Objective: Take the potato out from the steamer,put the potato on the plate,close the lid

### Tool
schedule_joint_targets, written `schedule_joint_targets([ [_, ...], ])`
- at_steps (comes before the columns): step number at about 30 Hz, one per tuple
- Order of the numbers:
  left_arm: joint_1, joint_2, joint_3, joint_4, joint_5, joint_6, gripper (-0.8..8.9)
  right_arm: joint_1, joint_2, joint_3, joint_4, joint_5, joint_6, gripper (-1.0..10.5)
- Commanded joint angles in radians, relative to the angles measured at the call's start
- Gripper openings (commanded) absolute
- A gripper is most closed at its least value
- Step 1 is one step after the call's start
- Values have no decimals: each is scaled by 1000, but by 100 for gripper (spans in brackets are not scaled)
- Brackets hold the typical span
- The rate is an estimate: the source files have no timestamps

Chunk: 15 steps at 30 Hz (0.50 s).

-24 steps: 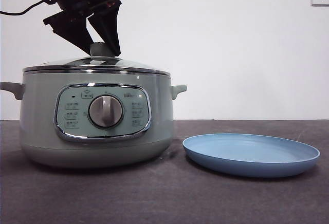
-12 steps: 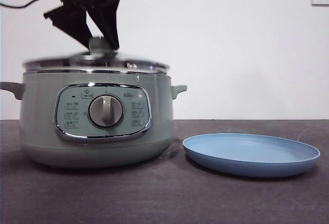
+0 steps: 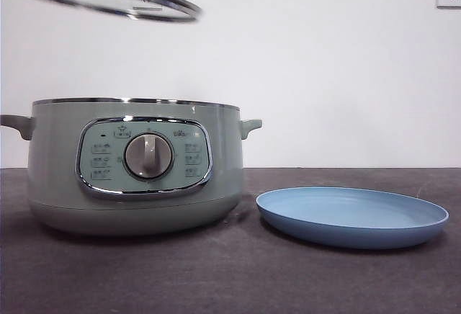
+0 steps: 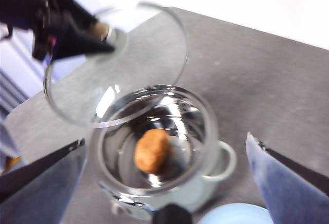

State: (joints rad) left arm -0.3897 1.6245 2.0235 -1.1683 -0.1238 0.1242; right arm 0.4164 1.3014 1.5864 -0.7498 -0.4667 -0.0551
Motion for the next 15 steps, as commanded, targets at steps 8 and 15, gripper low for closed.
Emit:
schedule_joint_targets([
  [8, 57, -53, 235, -220, -369, 18, -8, 231, 237, 100, 20, 158, 40, 686],
  [15, 79, -156, 235, -220, -426, 10, -8, 314, 529, 390, -111, 243, 34, 685],
])
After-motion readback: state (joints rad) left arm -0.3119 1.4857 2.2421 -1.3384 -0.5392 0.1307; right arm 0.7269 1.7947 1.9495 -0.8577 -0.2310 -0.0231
